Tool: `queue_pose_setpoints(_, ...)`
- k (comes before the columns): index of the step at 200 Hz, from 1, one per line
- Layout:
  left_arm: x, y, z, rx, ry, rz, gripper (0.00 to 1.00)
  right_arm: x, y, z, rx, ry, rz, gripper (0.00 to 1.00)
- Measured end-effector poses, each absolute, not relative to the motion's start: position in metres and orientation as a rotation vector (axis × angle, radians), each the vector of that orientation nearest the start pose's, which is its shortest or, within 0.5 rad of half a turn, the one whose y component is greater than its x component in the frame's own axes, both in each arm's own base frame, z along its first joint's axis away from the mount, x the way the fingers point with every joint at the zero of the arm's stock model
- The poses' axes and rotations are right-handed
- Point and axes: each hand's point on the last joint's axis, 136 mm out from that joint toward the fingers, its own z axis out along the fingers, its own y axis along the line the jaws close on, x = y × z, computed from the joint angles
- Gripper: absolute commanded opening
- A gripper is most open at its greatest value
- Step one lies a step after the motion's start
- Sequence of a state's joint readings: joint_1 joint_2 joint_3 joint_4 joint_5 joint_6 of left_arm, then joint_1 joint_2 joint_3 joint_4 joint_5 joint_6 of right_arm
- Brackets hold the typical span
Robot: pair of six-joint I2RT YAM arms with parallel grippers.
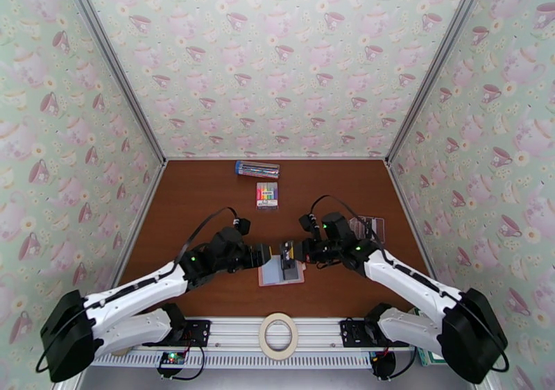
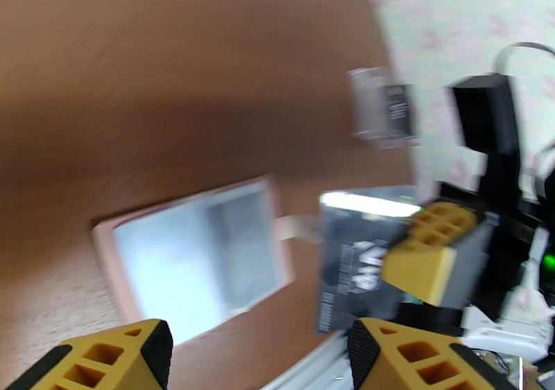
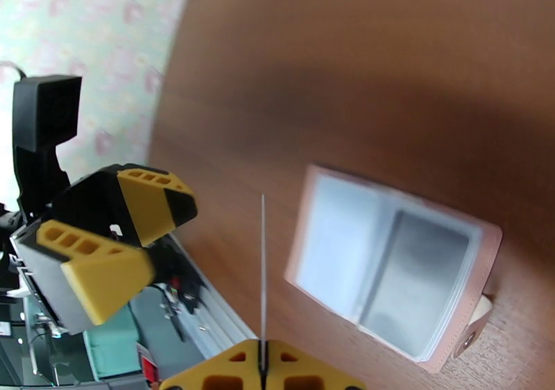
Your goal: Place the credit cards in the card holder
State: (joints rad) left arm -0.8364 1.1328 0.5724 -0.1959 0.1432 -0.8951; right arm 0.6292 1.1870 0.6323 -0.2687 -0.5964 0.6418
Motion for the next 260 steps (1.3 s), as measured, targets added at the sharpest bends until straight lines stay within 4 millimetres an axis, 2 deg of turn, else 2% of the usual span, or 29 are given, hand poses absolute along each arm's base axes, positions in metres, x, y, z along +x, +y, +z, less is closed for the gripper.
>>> queue_pose_setpoints(14, 0.197, -0.255, 0.087, -0.015, 2.602, -0.923, 0.71, 0.193, 0.258, 0.106, -0.279, 2.646, 1.206, 0.0)
queue_pose_setpoints(34, 0.198, -0.256, 0.072, -0.03, 2.638, -0.897, 0.71, 0.194, 0.253, 0.082, -0.233, 2.707, 1.15, 0.0)
queue_pose_setpoints(52, 0.2, -0.259, 0.066, -0.034, 2.645, -0.893, 0.7, 0.192, 0.249, 0.062, -0.184, 2.762, 1.111, 0.0)
queue_pose_setpoints(73, 0.202, -0.261, 0.064, -0.034, 2.642, -0.897, 0.7, 0.194, 0.25, 0.051, -0.152, 2.785, 1.097, 0.0)
queue_pose_setpoints(134, 0.205, -0.267, 0.061, -0.027, 2.633, -0.915, 0.69, 0.197, 0.257, 0.047, -0.136, 2.777, 1.113, 0.0)
queue_pose_setpoints(203, 0.199, -0.273, 0.043, -0.021, 2.689, -0.905, 0.68, 0.201, 0.26, 0.051, -0.113, 2.757, 1.134, 0.0)
queue_pose_setpoints(260, 0.2, -0.273, 0.04, -0.033, 2.697, -0.904, 0.68, 0.202, 0.264, 0.046, -0.117, 2.763, 1.135, 0.0)
